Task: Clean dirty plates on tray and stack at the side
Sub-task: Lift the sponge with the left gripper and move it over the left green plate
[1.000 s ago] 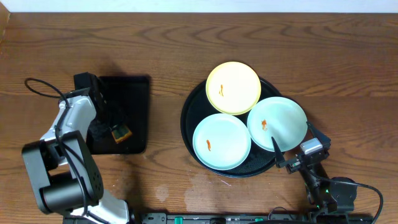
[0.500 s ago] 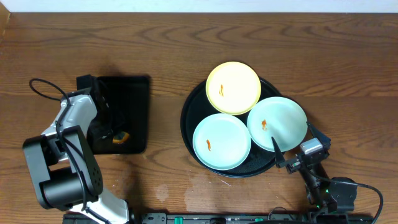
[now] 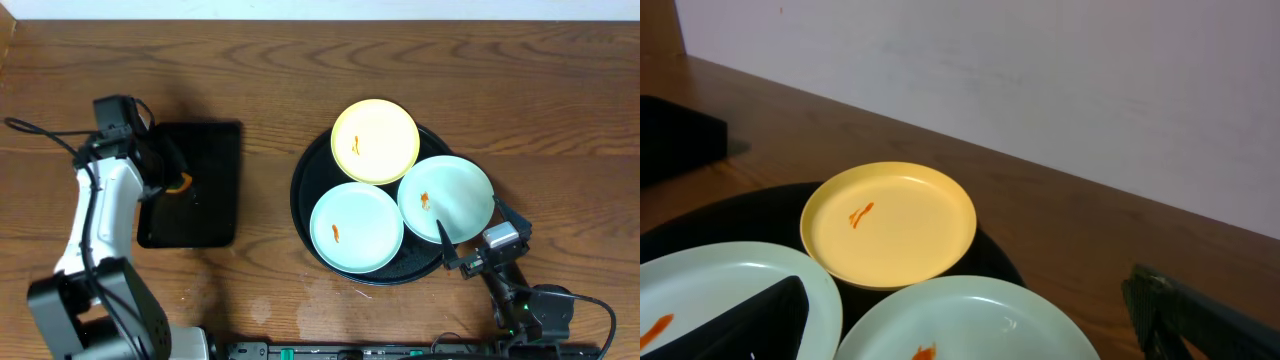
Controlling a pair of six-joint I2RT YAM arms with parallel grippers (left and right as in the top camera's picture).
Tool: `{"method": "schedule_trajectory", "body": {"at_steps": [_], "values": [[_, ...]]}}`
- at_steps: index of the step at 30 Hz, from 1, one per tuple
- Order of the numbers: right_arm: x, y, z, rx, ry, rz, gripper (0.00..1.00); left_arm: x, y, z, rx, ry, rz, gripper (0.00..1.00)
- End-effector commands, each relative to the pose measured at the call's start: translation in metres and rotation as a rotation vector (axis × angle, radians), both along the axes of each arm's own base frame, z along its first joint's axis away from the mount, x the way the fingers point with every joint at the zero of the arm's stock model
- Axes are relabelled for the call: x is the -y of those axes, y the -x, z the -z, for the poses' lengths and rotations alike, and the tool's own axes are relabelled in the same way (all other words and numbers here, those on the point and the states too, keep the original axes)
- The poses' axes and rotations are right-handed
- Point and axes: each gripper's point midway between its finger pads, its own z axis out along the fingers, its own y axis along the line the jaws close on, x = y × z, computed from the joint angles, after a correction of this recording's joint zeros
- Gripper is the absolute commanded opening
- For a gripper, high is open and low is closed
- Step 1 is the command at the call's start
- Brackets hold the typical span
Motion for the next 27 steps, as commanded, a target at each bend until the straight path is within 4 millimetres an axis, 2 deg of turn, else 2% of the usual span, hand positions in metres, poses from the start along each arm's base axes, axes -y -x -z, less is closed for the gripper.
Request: {"method": "schedule_trajectory", "body": {"at_steps": [1, 2, 4, 9, 11, 12, 14, 16, 18, 19, 21, 22, 24, 27], "values": [[0.001, 0.0, 0.002, -0.001, 0.006, 0.002, 0.99, 0.004, 0.023, 0.041, -0.125, 0.027, -0.004, 0.07], [0.001, 0.0, 0.002, -0.001, 0.006, 0.002, 0.99, 0.004, 0.022, 0.041, -0.123, 0.028, -0.004, 0.07], [0.001, 0.0, 0.002, -0.001, 0.006, 0.002, 0.99, 0.002, 0.004, 0.009, -0.053, 0.044, -0.003, 0.07], [0.001, 0.0, 0.002, -0.001, 0.006, 0.002, 0.99, 0.0, -0.033, -0.104, 0.202, 0.011, 0.024, 0.08], [0.001, 0.0, 0.002, -0.001, 0.006, 0.002, 0.99, -0.001, -0.036, -0.139, 0.298, -0.024, 0.034, 0.08], [0.001, 0.0, 0.002, -0.001, 0.006, 0.002, 0.99, -0.002, -0.034, -0.148, 0.327, -0.039, 0.032, 0.07], [0.001, 0.0, 0.002, -0.001, 0.006, 0.002, 0.99, -0.007, -0.027, -0.144, 0.307, -0.074, 0.013, 0.07], [0.001, 0.0, 0.002, -0.001, 0.006, 0.002, 0.99, -0.011, -0.017, -0.12, 0.231, -0.085, -0.003, 0.07], [0.001, 0.0, 0.002, -0.001, 0.006, 0.002, 0.99, -0.011, -0.006, -0.077, 0.126, -0.071, -0.009, 0.07], [0.001, 0.0, 0.002, -0.001, 0.006, 0.002, 0.99, -0.008, 0.003, -0.037, 0.036, -0.045, -0.008, 0.08], [0.001, 0.0, 0.002, -0.001, 0.006, 0.002, 0.99, -0.006, 0.008, -0.013, -0.032, -0.022, -0.007, 0.07], [0.001, 0.0, 0.002, -0.001, 0.006, 0.002, 0.99, -0.005, 0.008, -0.01, -0.043, -0.012, -0.005, 0.07], [0.001, 0.0, 0.002, -0.001, 0.006, 0.002, 0.99, -0.005, 0.002, -0.02, -0.025, -0.006, -0.003, 0.07], [0.001, 0.0, 0.002, -0.001, 0.006, 0.002, 0.99, -0.008, -0.009, -0.067, 0.056, -0.025, -0.003, 0.07]]}}
